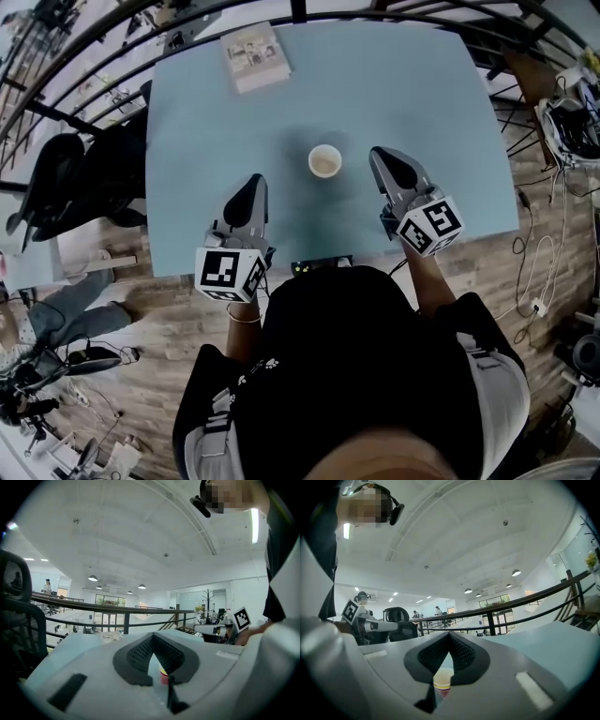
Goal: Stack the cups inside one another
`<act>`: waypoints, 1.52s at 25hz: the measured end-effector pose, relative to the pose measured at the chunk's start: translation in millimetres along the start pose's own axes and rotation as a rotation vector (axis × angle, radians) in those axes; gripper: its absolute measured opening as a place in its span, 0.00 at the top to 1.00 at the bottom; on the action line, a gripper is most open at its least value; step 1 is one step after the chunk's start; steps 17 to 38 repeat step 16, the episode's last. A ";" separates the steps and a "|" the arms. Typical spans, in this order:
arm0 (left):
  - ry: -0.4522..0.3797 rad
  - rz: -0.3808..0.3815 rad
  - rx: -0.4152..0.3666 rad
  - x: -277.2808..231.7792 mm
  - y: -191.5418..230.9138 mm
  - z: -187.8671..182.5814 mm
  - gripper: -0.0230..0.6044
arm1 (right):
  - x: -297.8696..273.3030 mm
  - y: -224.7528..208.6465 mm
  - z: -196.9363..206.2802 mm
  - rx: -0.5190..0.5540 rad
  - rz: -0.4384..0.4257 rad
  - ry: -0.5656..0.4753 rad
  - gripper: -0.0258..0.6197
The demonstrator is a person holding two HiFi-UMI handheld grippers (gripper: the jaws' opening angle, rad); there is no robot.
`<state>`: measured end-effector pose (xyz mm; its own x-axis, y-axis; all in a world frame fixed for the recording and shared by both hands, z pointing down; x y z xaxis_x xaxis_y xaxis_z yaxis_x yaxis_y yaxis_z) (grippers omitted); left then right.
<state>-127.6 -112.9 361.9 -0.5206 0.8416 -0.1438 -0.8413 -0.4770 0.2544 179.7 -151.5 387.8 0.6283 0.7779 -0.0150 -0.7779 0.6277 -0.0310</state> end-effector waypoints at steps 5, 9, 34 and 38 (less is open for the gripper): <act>-0.010 0.020 0.010 -3.5 -2.3 -0.8 0.99 | 4.9 2.5 -5.4 0.008 0.004 -0.005 0.94; -0.027 0.039 0.009 -6.6 -2.3 -1.6 0.99 | 8.0 2.4 -8.7 0.024 0.013 -0.007 0.94; -0.031 0.039 0.041 -9.4 -9.2 2.3 0.99 | 15.9 -3.1 -11.7 0.028 0.014 -0.007 0.94; -0.031 0.039 0.041 -9.4 -9.2 2.3 0.99 | 15.9 -3.1 -11.7 0.028 0.014 -0.007 0.94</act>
Point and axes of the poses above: the fingertips, and each gripper's own axes: x backward along the fingers, y to its left, z out of its underside, the point moved 10 cm from there along x, backward along the fingers, and after that the axes turned 9 degrees about x, right-handed, at the moved point
